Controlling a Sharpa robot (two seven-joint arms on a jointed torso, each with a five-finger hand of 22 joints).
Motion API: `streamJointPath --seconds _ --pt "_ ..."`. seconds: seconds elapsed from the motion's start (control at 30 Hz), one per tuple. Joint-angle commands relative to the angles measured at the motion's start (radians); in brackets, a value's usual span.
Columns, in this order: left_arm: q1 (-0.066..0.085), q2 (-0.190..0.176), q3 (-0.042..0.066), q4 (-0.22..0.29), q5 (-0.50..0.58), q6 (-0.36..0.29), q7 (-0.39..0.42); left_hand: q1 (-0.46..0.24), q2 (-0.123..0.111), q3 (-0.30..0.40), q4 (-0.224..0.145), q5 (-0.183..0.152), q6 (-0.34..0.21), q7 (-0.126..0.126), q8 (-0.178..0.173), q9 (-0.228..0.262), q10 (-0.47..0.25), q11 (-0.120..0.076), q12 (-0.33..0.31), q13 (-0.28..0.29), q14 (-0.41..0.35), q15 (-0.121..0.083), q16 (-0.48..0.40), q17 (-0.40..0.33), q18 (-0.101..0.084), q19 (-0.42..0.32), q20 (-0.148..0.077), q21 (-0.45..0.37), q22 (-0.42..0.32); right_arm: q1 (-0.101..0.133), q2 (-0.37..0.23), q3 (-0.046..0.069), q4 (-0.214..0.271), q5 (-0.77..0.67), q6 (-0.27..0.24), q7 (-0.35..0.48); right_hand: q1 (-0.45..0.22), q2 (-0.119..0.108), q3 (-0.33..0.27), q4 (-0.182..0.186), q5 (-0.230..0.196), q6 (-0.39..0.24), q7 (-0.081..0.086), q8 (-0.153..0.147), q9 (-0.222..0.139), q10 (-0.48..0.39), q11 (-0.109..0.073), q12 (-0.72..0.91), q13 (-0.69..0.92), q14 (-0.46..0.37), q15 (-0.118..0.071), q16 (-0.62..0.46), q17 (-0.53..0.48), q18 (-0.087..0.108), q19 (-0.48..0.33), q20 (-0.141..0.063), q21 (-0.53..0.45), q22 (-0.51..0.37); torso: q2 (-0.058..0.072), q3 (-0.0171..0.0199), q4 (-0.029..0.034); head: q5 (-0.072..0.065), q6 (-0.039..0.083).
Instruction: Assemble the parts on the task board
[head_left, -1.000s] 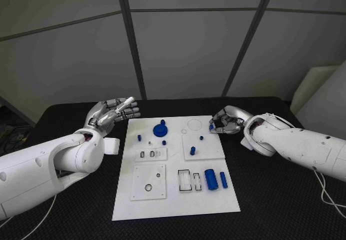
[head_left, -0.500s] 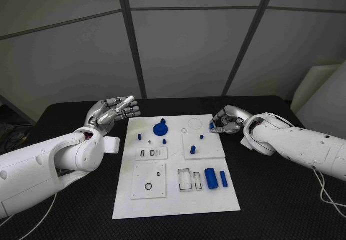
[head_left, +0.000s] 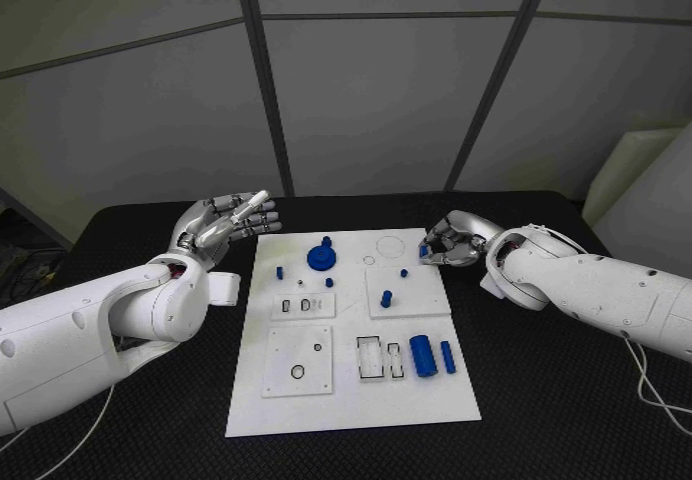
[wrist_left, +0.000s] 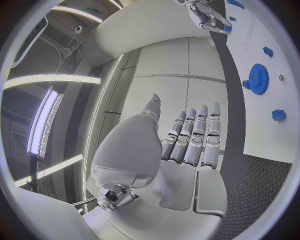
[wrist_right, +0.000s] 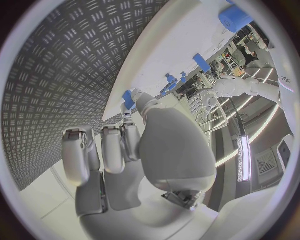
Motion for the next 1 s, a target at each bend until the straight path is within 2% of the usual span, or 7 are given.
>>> streamJointPath --seconds 0.03,0.17,0.3,0.5,0.63,0.8,1.0 --pt "0.001 0.000 0.001 0.000 -0.005 0.011 0.002 -0.002 0.009 0.002 -0.005 0.004 0.008 0.041 -0.004 -0.001 0.007 0.003 -0.006 -0.001 0.002 0.005 -0.005 -0.001 -0.009 0.003 0.000 0.005 -0.001 0.002 0.002 0.000 -0.001 -0.010 -0.011 -0.006 -0.002 0.006 0.005 0.000 -0.003 0.007 0.000 0.002 0.001 0.005 -0.003 0.006 0.103 0.059 -0.009 0.004 0.047 -0.007 0.106 -0.006 0.003 0.263 0.000 0.0000 -0.0006 0.000 -0.002" --pt "0.001 0.000 0.001 -0.001 -0.005 0.012 0.001 -0.002 0.009 0.002 -0.005 0.004 0.008 0.041 -0.004 -0.001 0.007 0.003 -0.006 -0.001 0.002 0.005 -0.005 -0.001 -0.009 0.003 0.000 0.005 -0.001 0.002 0.003 0.000 0.000 -0.012 -0.021 -0.005 -0.005 0.017 0.010 -0.002 -0.003 0.028 -0.006 0.008 0.006 0.007 -0.008 0.010 0.106 0.059 -0.012 0.005 0.051 -0.007 0.106 -0.008 0.003 0.263 0.000 0.0002 0.0001 -0.001 -0.003" --pt "0.001 0.000 0.001 -0.001 -0.005 0.012 0.000 -0.002 0.009 0.002 -0.005 0.004 0.008 0.041 -0.004 -0.001 0.007 0.003 -0.006 -0.001 0.002 0.005 -0.005 -0.001 -0.009 0.003 0.000 0.005 -0.001 0.002 0.002 0.000 0.008 -0.013 -0.041 0.007 -0.003 0.041 0.021 -0.010 0.006 0.086 -0.024 0.031 0.024 0.015 -0.022 0.022 0.116 0.061 -0.024 0.009 0.058 -0.007 0.106 -0.018 0.003 0.263 -0.001 0.0004 -0.0002 -0.001 -0.003" --pt "0.001 0.000 0.001 -0.002 -0.005 0.013 -0.001 -0.002 0.009 0.002 -0.005 0.004 0.008 0.041 -0.004 -0.001 0.007 0.003 -0.006 -0.001 0.002 0.005 -0.005 -0.001 -0.009 0.003 0.000 0.005 -0.001 0.002 -0.008 0.001 0.038 -0.012 -0.073 0.021 -0.001 0.057 0.027 -0.023 0.024 0.123 -0.041 0.042 0.039 0.020 -0.036 0.028 0.121 0.063 -0.039 0.013 0.067 -0.007 0.106 -0.032 0.003 0.263 -0.002 0.0001 -0.0004 0.001 -0.002" --pt "0.001 -0.002 0.001 -0.003 -0.005 0.013 -0.001 -0.002 0.009 0.002 -0.005 0.004 0.008 0.041 -0.004 -0.001 0.007 0.003 -0.006 -0.001 0.002 0.005 -0.005 -0.001 -0.009 0.003 0.000 0.005 -0.001 0.002 -0.023 0.002 0.090 -0.011 -0.099 0.016 -0.001 0.062 0.029 -0.029 0.034 0.128 -0.044 0.041 0.043 0.021 -0.039 0.029 0.122 0.064 -0.042 0.014 0.070 -0.007 0.106 -0.036 0.003 0.263 -0.004 -0.0009 -0.0001 0.002 0.000" --pt "0.002 -0.003 0.001 -0.007 -0.005 0.013 -0.003 -0.002 0.010 0.001 -0.007 0.004 0.009 0.041 -0.005 -0.001 0.007 0.003 -0.007 -0.001 0.003 0.004 -0.007 -0.001 -0.009 0.004 0.000 0.005 -0.002 0.003 -0.034 0.005 0.189 -0.022 -0.127 -0.018 0.000 0.063 0.030 -0.031 0.036 0.129 -0.045 0.041 0.044 0.021 -0.040 0.029 0.122 0.064 -0.043 0.014 0.071 -0.007 0.106 -0.037 0.003 0.263 -0.009 -0.0035 0.0000 0.004 0.000" --pt "0.002 0.003 0.001 -0.019 -0.005 0.015 -0.004 -0.002 0.010 0.001 -0.007 0.003 0.009 0.041 -0.005 -0.001 0.007 0.003 -0.007 -0.001 0.003 0.004 -0.007 -0.001 -0.009 0.004 0.000 0.005 -0.002 0.003 0.014 0.006 0.262 -0.066 -0.133 -0.067 0.000 0.064 0.031 -0.032 0.038 0.129 -0.045 0.041 0.044 0.022 -0.041 0.031 0.124 0.064 -0.043 0.015 0.072 -0.007 0.106 -0.038 0.003 0.263 -0.016 -0.0079 0.0006 0.015 -0.007"
